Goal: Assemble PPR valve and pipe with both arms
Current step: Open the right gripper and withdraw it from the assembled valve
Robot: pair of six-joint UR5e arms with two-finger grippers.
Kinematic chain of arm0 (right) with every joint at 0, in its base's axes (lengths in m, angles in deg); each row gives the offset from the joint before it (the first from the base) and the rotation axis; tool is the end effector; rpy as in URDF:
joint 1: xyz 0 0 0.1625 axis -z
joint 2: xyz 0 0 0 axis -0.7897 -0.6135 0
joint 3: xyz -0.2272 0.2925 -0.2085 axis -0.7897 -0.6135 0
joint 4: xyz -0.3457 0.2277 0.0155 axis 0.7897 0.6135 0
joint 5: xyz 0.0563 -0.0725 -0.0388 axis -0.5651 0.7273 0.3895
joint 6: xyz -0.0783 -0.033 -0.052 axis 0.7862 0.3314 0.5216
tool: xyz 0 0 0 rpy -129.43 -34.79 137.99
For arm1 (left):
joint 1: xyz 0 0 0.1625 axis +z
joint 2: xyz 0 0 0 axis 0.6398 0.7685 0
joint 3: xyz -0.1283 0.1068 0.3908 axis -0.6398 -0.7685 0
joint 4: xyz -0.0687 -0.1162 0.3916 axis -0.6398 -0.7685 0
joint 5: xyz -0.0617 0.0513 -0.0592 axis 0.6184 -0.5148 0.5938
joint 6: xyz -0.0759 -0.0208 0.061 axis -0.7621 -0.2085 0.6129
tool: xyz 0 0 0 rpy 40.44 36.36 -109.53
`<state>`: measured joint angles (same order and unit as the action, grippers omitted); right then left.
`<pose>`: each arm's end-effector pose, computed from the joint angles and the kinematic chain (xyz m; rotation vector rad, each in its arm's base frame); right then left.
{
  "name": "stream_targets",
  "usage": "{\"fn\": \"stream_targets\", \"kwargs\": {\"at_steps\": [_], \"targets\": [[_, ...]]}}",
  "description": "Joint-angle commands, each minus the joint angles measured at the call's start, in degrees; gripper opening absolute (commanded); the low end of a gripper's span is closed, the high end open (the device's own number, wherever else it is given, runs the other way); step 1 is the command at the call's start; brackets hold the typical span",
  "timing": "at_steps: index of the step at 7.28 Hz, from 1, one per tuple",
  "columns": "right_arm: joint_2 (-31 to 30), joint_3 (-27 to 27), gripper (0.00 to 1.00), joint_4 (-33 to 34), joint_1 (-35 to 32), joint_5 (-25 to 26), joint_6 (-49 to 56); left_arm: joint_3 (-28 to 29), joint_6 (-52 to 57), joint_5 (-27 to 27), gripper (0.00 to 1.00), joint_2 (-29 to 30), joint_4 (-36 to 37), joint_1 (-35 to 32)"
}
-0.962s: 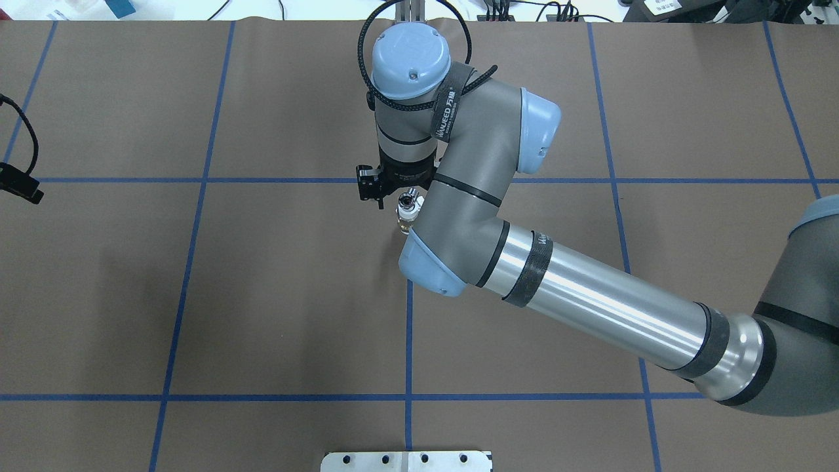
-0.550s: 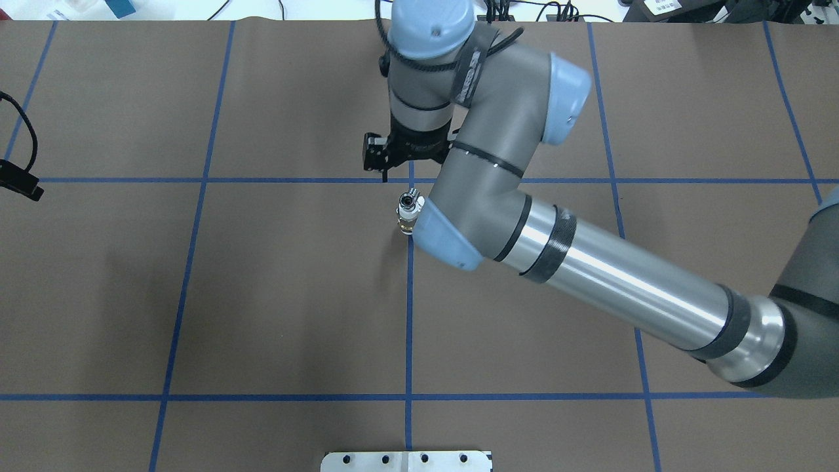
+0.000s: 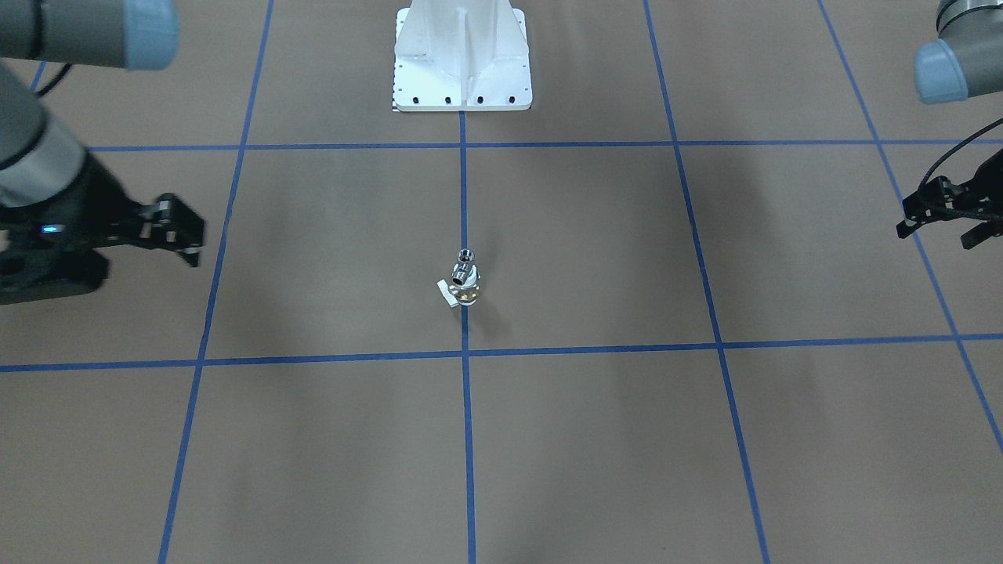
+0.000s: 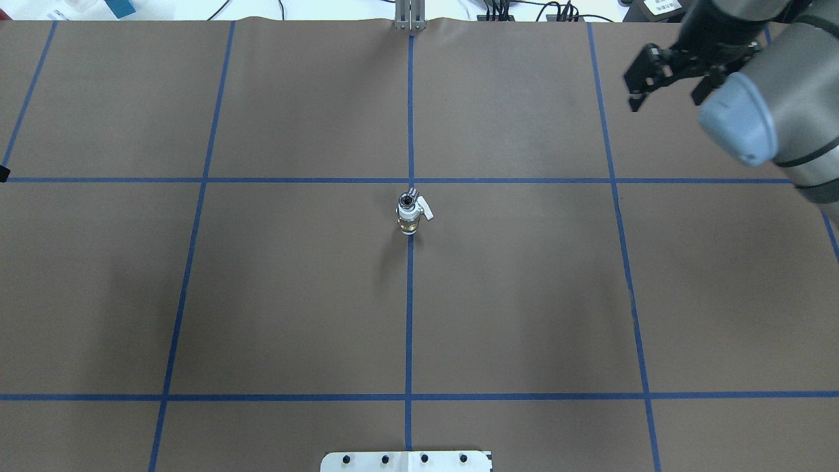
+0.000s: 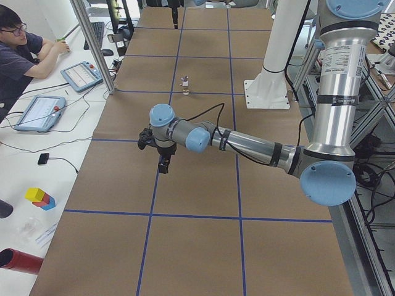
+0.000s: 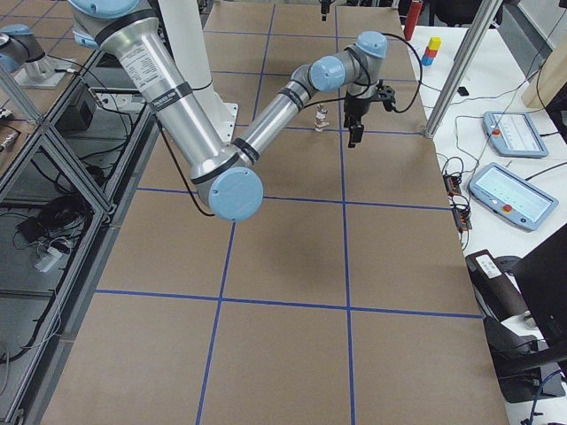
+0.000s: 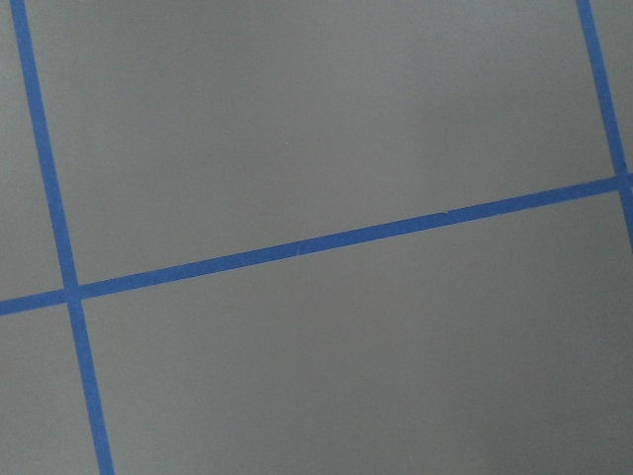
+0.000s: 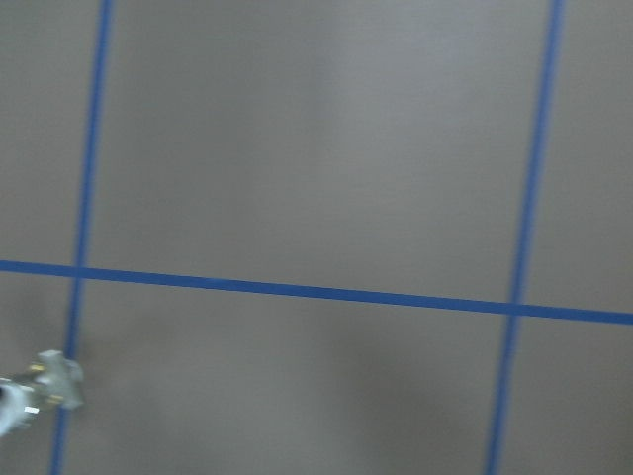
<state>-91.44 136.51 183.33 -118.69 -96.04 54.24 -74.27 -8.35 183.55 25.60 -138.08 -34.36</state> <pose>-0.1783 -0.5828 0.3110 0.0261 -0.7682 -0.1579 0.0802 -0.5173 0.5288 0.1377 0.8260 0.1467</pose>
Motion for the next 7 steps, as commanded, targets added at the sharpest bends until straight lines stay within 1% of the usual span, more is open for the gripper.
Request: {"fn": "stream_targets", "kwargs": {"at_steps": [1,2,3,4,5,6,7], "targets": [[-11.99,-4.37,0.99,0.09,-13.21,-2.61,23.15,0.27,0.39,0.02,1.00,-2.79,-0.46,-2.84],[-13.68,-7.54,0.99,0.01,-17.36,-3.67,24.72,0.18,0.40,0.02,1.00,-4.04,-1.68,-4.07],[-16.31,-9.48,0.99,-2.34,-19.23,-3.59,26.12,0.62,1.53,0.11,1.00,-4.22,-1.52,-5.74],[-19.64,-11.85,0.99,-9.85,-19.68,-3.68,26.31,0.62,9.72,0.11,1.00,-6.31,-1.34,-8.19],[-21.06,-12.57,0.99,-15.58,-19.69,-4.11,25.79,0.62,19.46,0.11,1.00,-8.25,-1.26,-10.30],[-22.64,-13.02,0.99,-15.99,-19.69,-3.33,26.05,1.14,21.64,0.02,1.00,-9.31,-1.60,-11.54],[-23.97,-15.46,0.99,-18.86,-19.17,-3.33,26.22,2.80,21.32,-0.33,1.00,-9.32,-1.61,-11.47]]}}
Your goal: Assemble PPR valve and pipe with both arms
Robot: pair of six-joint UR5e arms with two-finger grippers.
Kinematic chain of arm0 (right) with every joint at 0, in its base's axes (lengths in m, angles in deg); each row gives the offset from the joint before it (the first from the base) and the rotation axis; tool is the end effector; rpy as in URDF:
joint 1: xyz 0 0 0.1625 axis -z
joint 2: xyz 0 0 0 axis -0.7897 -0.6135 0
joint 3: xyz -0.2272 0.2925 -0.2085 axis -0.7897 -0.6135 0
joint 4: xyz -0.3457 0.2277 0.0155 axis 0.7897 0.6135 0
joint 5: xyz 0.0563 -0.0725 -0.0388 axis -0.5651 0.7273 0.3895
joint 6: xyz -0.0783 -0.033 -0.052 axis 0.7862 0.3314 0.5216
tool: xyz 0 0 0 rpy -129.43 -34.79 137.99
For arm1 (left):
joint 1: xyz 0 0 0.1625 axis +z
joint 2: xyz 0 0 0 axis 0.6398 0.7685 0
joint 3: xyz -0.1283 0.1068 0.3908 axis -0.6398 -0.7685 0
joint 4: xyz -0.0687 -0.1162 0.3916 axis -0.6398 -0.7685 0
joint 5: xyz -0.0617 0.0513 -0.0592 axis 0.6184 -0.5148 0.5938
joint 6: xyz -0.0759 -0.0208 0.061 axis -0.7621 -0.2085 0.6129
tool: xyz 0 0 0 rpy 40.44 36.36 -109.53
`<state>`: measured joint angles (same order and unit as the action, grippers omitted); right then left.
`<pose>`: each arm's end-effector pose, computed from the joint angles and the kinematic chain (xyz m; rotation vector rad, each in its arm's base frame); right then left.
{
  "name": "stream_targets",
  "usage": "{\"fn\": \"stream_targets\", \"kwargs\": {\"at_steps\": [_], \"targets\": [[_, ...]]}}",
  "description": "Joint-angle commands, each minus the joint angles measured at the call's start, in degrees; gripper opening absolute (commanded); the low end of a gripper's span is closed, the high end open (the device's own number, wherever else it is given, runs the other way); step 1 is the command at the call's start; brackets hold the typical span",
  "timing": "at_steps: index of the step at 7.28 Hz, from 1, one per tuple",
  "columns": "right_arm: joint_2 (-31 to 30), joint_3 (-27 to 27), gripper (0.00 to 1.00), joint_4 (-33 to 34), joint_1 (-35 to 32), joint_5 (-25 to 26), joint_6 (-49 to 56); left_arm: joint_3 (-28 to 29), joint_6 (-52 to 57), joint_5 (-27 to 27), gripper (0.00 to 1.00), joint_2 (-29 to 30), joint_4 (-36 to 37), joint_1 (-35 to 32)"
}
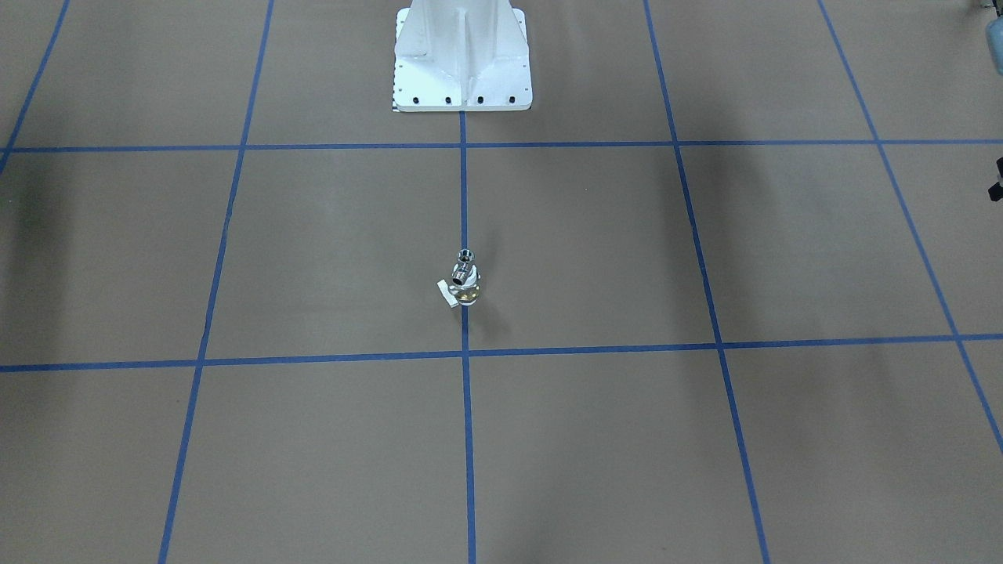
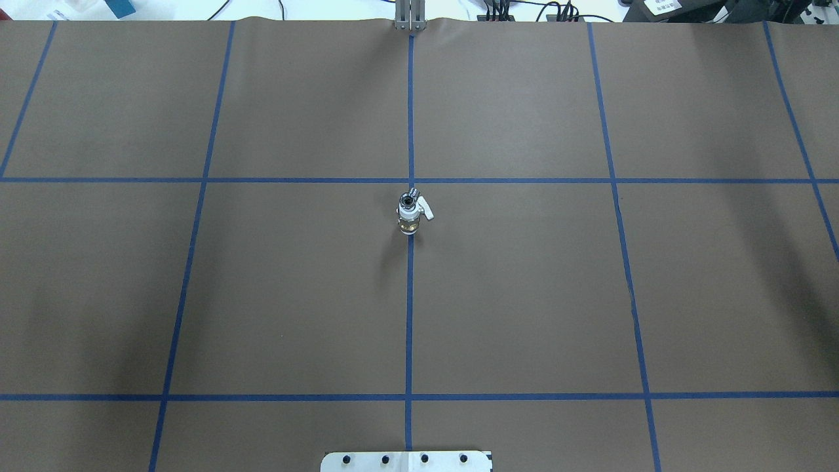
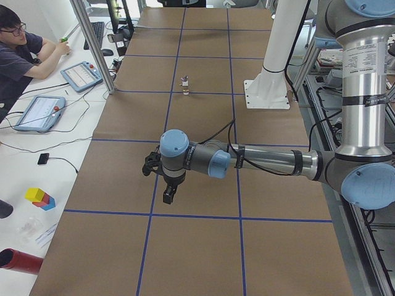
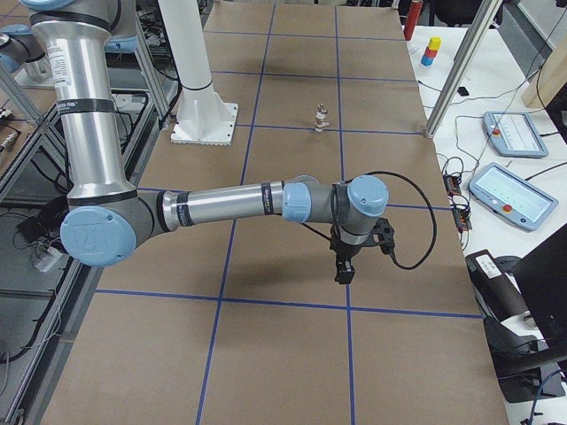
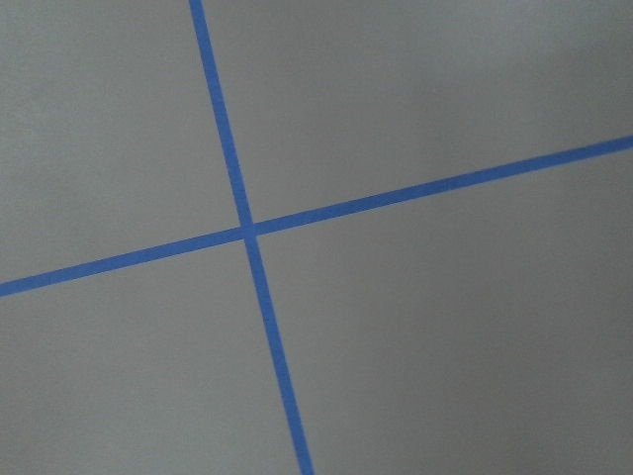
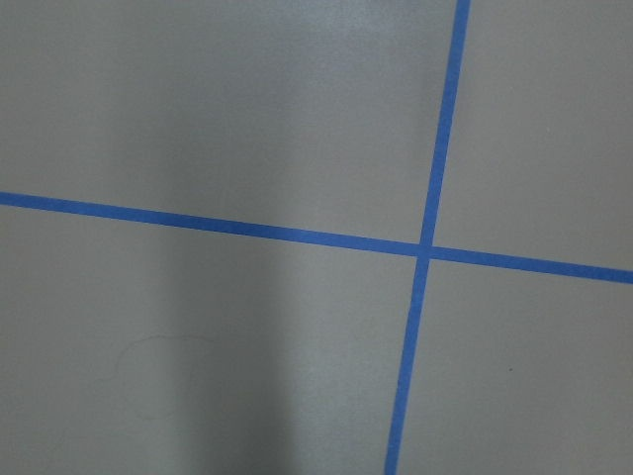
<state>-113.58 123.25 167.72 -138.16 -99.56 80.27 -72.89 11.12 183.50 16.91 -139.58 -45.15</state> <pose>0.0269 -0.5335 0.6080 -0.0090 -0.7697 -0.1440 -0.0234 -0.4628 0.6123 0.2068 0.7665 0.2328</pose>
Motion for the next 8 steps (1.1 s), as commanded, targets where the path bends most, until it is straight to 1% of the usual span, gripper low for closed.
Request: {"fn": "stream_targets", "kwargs": {"at_steps": [1,2,3,5,8], "targets": [[-3.49,-2.48,0.99,-5.98,0.14,-0.06,0.11,3.69,2.01,-1.77,1.00,-0.64,-0.36,-0.67],[-4.12,-2.13,0.99,-6.18,0.05,0.11,0.03,5.63,1.58,-1.79,1.00,0.49,-0.10,-0.59],[-3.95,-2.13,0.99,-6.18,-0.04,0.37,-0.15,5.13,1.40,-2.13,1.00,2.07,1.29,-0.85],[-3.51,-1.78,0.99,-5.57,-1.17,0.20,-0.41,3.02,1.40,-2.14,1.00,3.05,5.85,-0.85],[-4.73,-1.60,0.99,-5.48,-2.32,-0.50,-0.59,2.84,1.49,-2.14,1.00,2.79,6.05,-0.94]]}}
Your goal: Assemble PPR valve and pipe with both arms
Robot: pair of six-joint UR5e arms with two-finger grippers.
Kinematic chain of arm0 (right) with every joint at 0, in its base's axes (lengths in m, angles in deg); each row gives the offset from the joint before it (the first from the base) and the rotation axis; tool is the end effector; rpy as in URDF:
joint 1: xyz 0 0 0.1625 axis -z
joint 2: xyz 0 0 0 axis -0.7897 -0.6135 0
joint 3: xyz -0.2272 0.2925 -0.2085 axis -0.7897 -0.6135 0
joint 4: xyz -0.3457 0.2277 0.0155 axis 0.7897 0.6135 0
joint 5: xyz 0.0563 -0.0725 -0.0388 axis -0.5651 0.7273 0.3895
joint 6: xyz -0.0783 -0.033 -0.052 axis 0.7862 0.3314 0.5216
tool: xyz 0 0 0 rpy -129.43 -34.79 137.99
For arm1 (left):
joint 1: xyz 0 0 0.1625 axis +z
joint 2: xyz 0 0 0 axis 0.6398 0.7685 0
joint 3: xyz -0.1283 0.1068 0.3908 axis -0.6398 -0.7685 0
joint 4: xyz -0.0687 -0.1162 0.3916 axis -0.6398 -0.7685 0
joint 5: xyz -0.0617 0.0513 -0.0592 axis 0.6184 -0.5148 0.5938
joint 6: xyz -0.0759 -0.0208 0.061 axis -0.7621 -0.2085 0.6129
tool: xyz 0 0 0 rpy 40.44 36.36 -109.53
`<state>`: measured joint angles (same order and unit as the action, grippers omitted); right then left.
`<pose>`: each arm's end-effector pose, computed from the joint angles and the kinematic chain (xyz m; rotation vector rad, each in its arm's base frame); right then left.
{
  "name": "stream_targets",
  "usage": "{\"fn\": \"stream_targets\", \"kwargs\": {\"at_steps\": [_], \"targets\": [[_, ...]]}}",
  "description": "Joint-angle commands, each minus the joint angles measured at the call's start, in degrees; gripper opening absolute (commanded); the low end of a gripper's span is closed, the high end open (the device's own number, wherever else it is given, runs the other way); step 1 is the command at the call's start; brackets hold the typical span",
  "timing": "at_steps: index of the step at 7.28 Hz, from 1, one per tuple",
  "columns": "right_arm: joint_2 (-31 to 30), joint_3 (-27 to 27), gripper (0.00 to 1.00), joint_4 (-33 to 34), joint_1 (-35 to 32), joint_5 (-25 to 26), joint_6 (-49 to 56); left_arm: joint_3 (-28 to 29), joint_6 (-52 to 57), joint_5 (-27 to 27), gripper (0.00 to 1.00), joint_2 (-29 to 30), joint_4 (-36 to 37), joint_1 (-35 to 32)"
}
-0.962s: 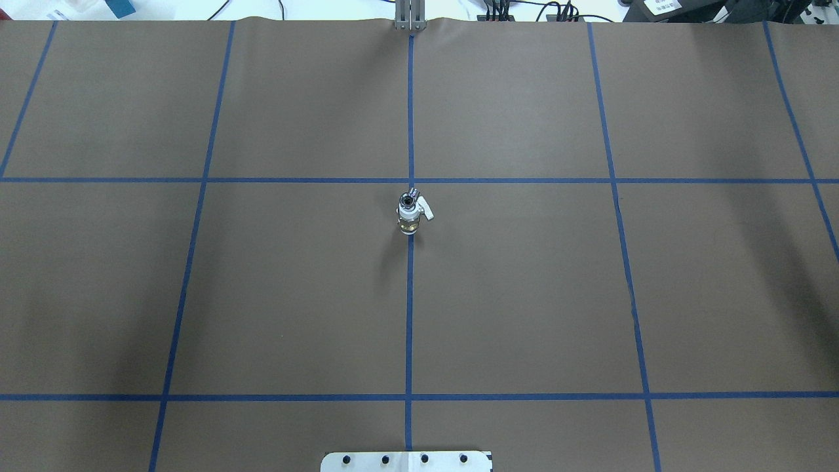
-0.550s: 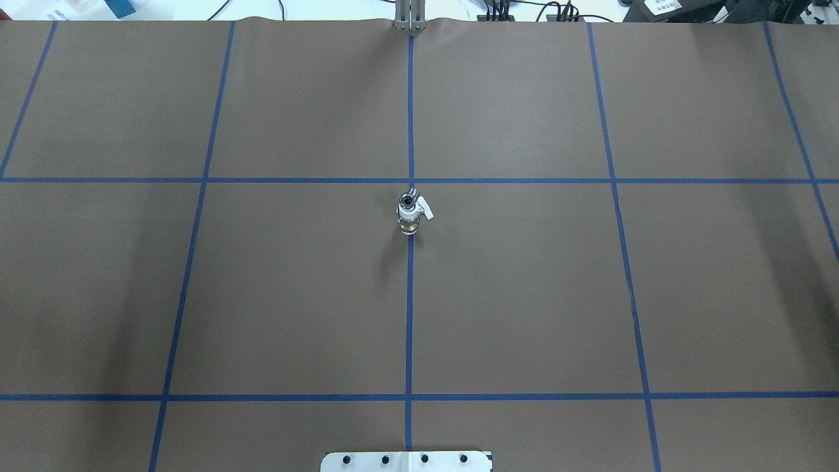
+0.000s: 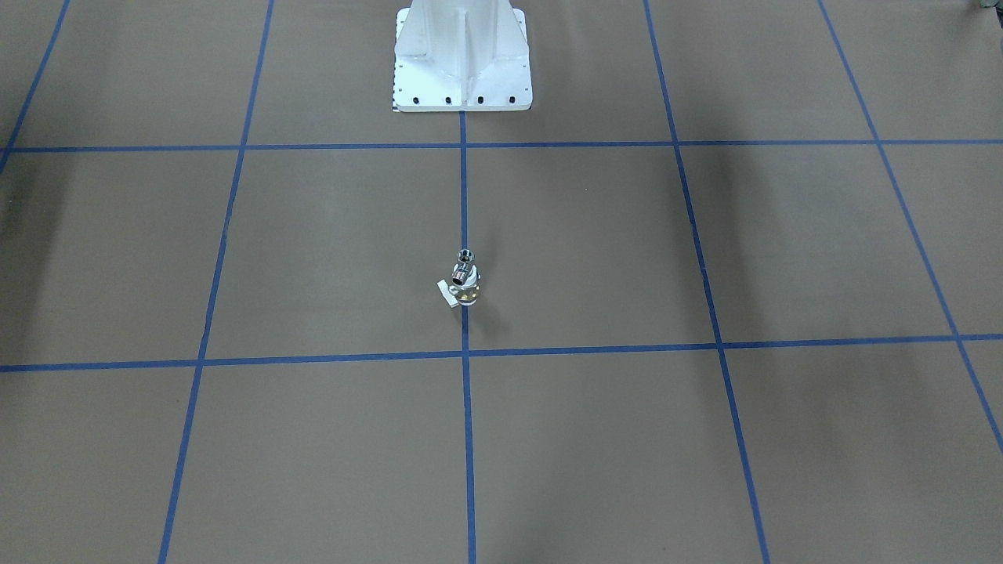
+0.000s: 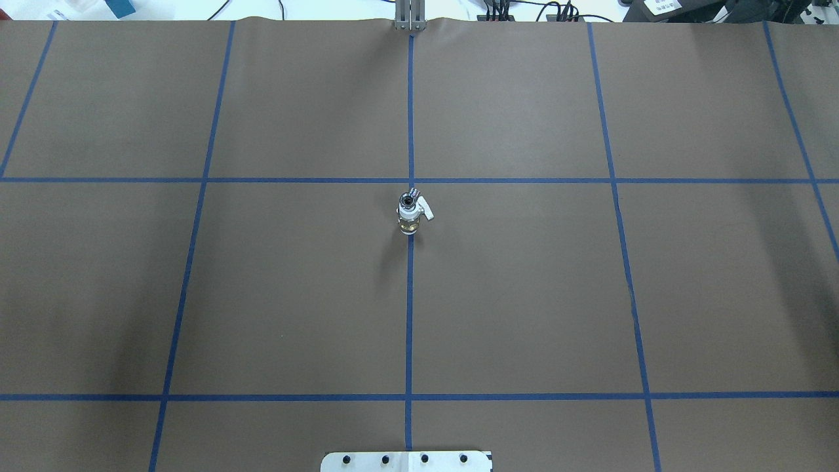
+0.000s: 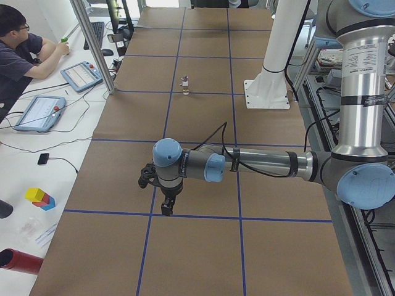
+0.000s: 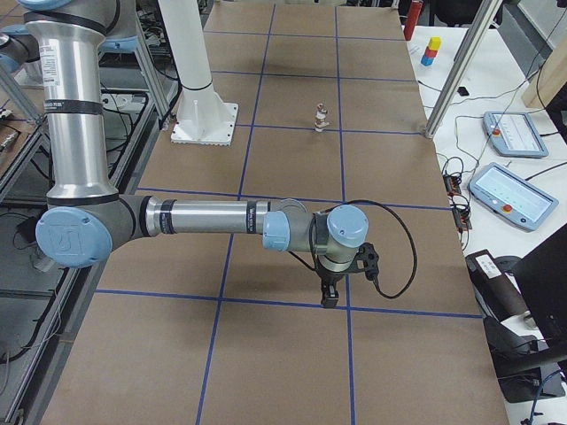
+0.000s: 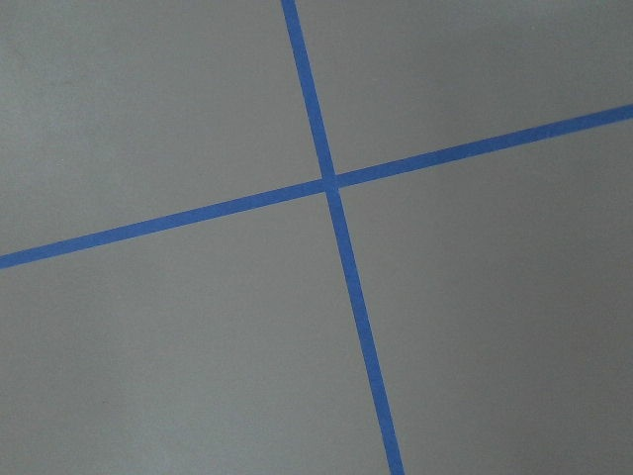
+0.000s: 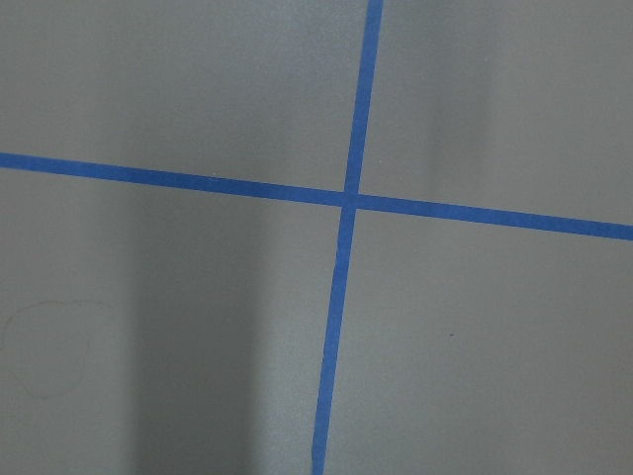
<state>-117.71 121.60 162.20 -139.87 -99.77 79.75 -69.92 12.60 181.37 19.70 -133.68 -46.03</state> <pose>0.0436 -0.5047 0.6496 -0.0053 -0.7732 -0.1052 -0.0321 -0.4778 0.6295 0.1217 0.7279 0.2010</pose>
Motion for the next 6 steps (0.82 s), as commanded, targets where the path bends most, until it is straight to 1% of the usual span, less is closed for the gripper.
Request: {"fn": "stream_targets", "kwargs": {"at_steps": [1,2,3,4,6], "targets": [[-1.13,0.04,0.99,0.05,-1.40,-0.47,0.02,-0.13,0.01,0.00,1.00,0.00,0.15,-0.06],[-1.31,1.00,0.99,0.75,-2.45,-0.82,-0.07,-0.22,0.01,0.00,1.00,-0.09,0.15,-0.06],[-0.96,3.97,0.99,4.67,-2.55,-0.74,-0.24,-0.31,0.01,0.00,1.00,0.00,0.15,-0.06],[-1.04,6.00,0.99,7.14,-2.46,-0.83,-0.24,-0.31,0.01,0.00,1.00,-0.09,0.15,-0.06],[-1.22,5.76,0.99,6.73,-2.46,-0.91,-0.16,-0.31,0.01,0.00,1.00,-0.09,0.15,-0.06]]}}
